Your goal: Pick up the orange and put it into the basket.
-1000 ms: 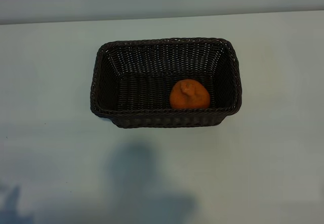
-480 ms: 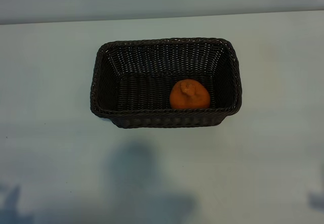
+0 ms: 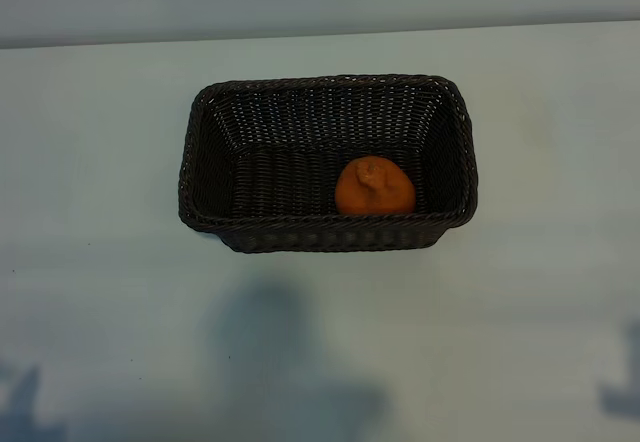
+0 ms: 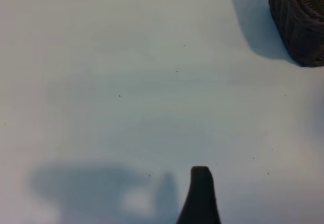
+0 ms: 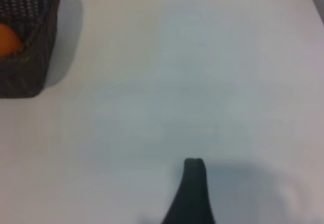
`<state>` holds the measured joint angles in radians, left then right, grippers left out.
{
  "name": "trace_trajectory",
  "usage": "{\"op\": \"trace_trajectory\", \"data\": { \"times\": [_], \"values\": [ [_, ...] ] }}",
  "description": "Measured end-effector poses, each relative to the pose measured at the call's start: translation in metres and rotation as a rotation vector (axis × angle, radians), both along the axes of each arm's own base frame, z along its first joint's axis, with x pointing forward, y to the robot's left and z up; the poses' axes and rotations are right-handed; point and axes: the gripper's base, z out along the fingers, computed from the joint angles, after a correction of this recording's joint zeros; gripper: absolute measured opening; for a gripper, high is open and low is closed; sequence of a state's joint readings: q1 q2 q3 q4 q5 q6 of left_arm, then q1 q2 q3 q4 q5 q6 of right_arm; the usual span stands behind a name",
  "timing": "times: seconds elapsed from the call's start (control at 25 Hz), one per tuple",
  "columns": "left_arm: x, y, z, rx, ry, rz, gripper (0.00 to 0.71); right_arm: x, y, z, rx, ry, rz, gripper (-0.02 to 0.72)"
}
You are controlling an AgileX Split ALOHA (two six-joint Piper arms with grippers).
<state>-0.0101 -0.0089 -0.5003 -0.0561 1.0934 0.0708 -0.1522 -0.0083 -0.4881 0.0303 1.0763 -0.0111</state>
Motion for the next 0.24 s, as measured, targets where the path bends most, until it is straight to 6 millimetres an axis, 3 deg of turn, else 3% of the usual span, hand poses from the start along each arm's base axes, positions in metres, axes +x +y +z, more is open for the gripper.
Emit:
{"op": "trace_trajectory", "data": {
  "times": [0.24],
  "values": [
    [0.0, 0.0, 0.0, 0.0, 0.0, 0.0, 0.592, 0.0002, 0.0002, 0.0004, 0.003, -0.005, 0.001, 0.595]
  ]
}}
